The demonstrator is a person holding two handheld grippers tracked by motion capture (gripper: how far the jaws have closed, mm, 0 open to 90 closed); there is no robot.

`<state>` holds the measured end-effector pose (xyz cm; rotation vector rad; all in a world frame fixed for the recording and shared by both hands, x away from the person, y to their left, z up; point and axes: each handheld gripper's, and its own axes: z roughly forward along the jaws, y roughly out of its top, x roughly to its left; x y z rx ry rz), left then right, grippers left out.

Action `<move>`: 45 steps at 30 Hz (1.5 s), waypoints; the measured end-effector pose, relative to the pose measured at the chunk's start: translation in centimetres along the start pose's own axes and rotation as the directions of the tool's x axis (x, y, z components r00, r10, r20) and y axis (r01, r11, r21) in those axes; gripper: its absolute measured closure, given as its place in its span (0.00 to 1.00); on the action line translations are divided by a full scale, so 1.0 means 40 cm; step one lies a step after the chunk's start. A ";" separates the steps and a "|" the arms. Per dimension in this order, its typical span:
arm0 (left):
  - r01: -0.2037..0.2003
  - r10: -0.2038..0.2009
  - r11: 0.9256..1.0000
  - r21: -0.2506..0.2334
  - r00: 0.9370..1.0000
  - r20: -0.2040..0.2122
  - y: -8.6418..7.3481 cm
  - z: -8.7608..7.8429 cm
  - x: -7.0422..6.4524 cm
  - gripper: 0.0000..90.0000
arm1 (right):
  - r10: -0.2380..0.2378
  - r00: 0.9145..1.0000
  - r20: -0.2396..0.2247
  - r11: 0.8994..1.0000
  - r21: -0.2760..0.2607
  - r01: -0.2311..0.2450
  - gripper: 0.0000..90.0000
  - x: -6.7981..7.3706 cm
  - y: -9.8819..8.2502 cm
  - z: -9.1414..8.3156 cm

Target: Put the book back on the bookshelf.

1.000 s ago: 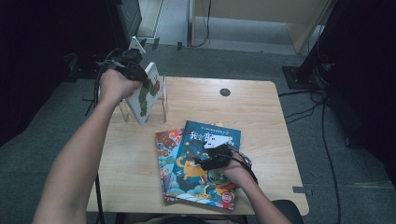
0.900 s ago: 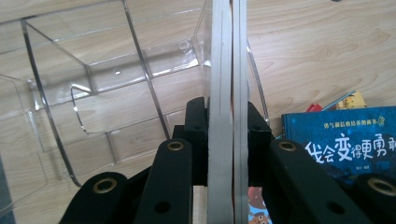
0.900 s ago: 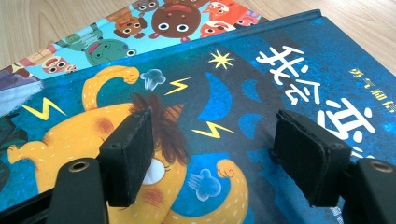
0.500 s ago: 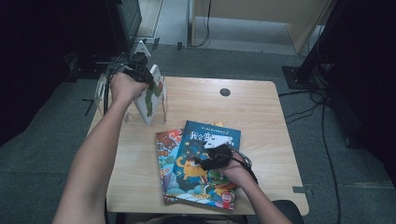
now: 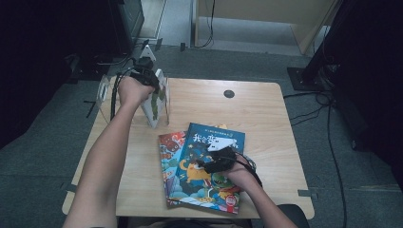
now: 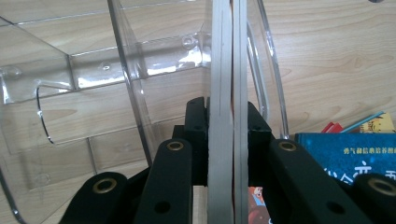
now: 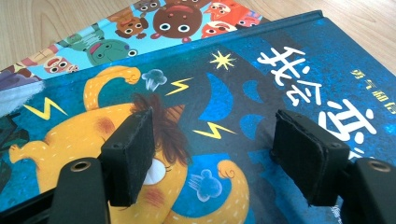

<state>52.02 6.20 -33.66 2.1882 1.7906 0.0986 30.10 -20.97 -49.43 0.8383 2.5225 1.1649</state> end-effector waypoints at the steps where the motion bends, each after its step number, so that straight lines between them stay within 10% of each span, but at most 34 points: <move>1: 0.004 -0.004 1.000 -0.001 1.000 0.001 0.001 0.005 0.001 0.86 | -0.001 1.000 0.000 1.000 0.000 0.001 0.33 0.000 0.000 0.000; 45: -0.009 0.009 0.999 0.037 1.000 -0.008 0.000 0.088 0.024 0.86 | -0.012 1.000 -0.012 1.000 -0.002 0.012 0.34 -0.002 0.001 0.001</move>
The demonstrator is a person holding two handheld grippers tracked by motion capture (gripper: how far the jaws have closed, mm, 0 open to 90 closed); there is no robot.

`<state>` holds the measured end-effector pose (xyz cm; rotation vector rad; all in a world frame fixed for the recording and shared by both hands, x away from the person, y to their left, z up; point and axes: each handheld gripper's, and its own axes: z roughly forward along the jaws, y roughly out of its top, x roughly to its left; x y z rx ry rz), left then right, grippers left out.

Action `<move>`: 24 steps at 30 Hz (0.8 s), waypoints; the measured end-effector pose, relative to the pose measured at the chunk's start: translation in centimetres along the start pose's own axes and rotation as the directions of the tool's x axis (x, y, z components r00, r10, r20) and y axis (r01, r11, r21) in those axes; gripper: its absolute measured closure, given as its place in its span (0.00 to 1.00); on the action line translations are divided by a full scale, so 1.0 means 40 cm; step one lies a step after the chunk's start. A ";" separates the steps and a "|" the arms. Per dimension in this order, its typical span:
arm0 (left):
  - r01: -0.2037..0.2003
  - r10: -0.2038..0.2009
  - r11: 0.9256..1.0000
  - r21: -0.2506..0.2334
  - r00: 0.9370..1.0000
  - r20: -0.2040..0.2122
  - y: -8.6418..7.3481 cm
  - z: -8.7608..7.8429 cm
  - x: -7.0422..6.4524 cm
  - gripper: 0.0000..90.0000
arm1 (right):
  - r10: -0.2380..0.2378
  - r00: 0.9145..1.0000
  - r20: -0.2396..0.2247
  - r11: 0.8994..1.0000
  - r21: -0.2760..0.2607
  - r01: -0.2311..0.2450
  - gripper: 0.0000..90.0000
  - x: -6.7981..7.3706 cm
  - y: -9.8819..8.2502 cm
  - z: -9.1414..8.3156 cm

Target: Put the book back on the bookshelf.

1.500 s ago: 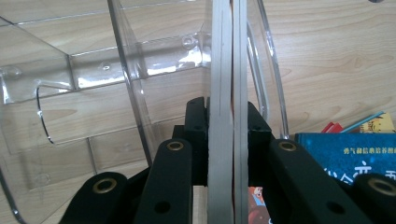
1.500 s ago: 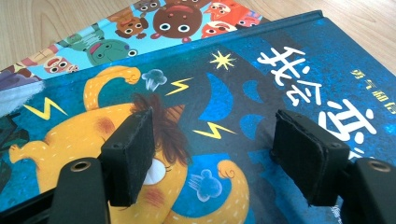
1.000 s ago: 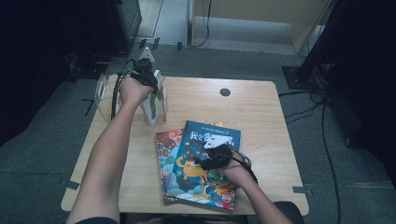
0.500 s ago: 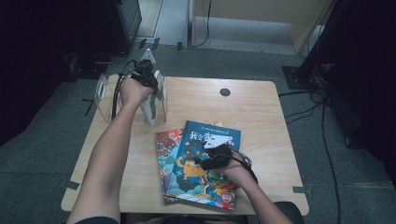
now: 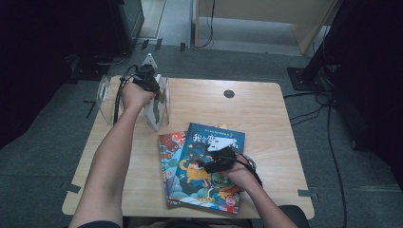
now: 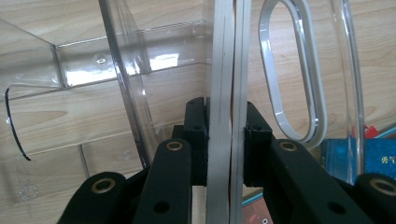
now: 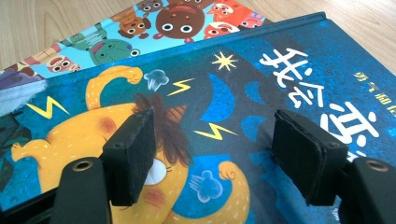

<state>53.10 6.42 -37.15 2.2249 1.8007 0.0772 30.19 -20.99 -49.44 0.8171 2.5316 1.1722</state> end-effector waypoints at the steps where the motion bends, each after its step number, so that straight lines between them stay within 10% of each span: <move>1: -0.001 0.001 1.000 -0.002 1.000 0.002 0.001 -0.002 0.000 0.86 | 0.000 1.000 0.000 1.000 0.000 0.000 0.34 0.000 0.000 0.000; 24: -0.049 0.053 0.993 -0.104 0.998 0.031 -0.012 -0.082 0.001 0.75 | 0.003 1.000 -0.001 1.000 0.000 -0.003 0.34 0.000 0.000 0.000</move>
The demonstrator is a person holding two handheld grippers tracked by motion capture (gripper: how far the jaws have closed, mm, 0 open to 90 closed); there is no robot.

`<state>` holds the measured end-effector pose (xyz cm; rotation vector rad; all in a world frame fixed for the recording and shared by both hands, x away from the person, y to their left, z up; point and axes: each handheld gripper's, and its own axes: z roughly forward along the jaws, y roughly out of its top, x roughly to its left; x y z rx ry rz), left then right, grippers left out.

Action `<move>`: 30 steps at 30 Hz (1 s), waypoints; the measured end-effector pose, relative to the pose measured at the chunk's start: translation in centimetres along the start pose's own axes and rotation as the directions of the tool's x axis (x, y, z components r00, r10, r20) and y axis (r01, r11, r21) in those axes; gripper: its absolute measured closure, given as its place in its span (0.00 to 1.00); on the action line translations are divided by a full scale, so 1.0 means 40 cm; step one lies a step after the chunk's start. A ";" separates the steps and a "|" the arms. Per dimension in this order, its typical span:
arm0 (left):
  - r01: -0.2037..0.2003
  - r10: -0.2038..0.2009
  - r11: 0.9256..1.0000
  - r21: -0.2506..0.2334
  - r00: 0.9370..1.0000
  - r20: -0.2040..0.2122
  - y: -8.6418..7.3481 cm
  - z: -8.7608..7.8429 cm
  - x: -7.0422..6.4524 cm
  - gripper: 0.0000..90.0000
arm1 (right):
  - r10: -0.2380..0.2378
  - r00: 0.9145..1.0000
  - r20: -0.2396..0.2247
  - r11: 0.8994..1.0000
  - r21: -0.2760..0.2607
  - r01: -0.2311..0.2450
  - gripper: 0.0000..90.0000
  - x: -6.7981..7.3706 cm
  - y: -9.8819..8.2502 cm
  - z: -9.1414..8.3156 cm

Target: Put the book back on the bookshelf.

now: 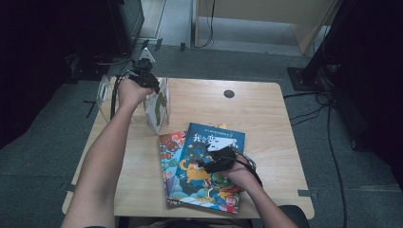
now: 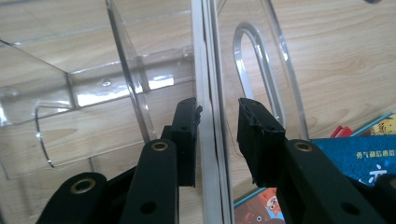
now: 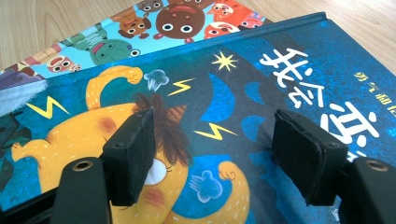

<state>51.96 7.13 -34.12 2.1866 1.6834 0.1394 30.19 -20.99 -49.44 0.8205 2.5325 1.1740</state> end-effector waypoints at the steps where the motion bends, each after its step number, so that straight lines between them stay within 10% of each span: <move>1: -0.003 0.003 1.000 -0.003 1.000 0.008 -0.001 -0.004 0.000 0.74 | 0.000 1.000 0.000 1.000 0.000 0.000 0.34 0.000 0.000 0.000; 30: -0.096 0.118 0.982 -0.164 0.985 0.129 -0.151 -0.096 -0.020 0.55 | 0.004 1.000 0.007 1.000 -0.003 -0.004 0.36 0.000 -0.002 -0.003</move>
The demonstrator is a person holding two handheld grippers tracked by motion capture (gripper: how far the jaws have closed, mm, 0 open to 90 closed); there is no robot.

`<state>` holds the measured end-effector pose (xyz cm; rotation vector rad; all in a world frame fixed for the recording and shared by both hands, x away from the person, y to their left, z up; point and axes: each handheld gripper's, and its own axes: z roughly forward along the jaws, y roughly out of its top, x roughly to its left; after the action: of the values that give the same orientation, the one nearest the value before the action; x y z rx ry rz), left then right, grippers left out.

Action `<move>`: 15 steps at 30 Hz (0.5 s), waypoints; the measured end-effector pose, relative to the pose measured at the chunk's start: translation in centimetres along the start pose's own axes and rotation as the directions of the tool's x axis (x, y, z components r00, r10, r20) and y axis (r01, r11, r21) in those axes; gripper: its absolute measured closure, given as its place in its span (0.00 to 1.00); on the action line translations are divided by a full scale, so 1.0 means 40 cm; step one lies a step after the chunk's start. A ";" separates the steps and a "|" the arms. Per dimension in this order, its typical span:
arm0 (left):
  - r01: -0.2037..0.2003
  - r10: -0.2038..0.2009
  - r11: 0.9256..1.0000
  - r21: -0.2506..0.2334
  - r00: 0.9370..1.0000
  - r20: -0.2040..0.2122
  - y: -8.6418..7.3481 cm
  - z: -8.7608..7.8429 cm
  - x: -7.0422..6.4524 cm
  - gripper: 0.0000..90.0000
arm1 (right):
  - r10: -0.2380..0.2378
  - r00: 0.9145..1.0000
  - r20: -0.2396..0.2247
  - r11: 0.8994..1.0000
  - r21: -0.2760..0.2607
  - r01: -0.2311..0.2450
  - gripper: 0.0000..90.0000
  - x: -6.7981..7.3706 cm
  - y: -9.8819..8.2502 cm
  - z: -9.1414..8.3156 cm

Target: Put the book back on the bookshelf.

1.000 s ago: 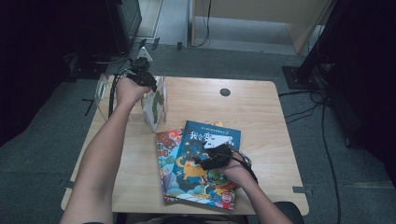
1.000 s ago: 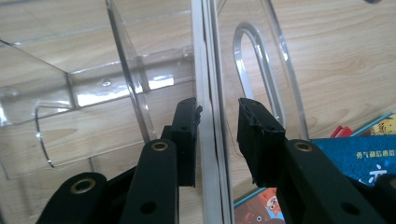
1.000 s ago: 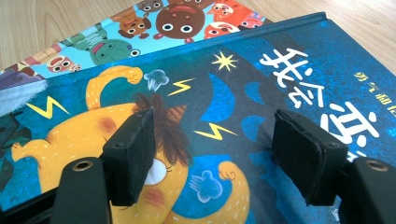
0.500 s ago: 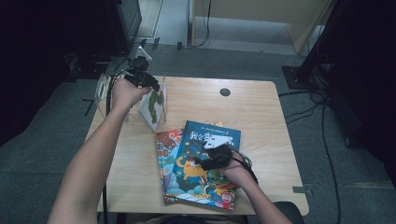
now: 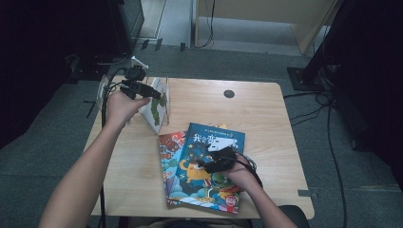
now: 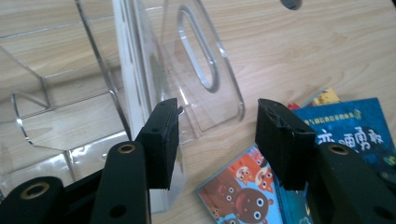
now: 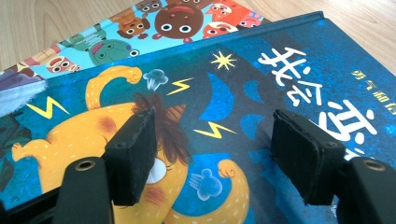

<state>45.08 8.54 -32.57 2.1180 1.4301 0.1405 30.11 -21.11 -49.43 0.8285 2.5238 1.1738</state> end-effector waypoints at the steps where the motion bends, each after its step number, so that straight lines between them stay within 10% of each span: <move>1: -0.012 0.012 1.000 -0.003 1.000 0.003 -0.005 -0.003 -0.003 0.56 | 0.004 1.000 0.002 1.000 -0.001 -0.004 0.36 0.000 0.000 -0.001; 15: -0.066 0.067 0.997 -0.044 0.997 0.031 -0.092 0.005 -0.034 0.54 | 0.015 1.000 -0.001 1.000 -0.002 -0.015 0.38 -0.002 -0.006 -0.008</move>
<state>41.58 8.24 -34.34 2.1241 1.3266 0.1603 29.93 -21.48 -49.40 0.8478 2.5212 1.1812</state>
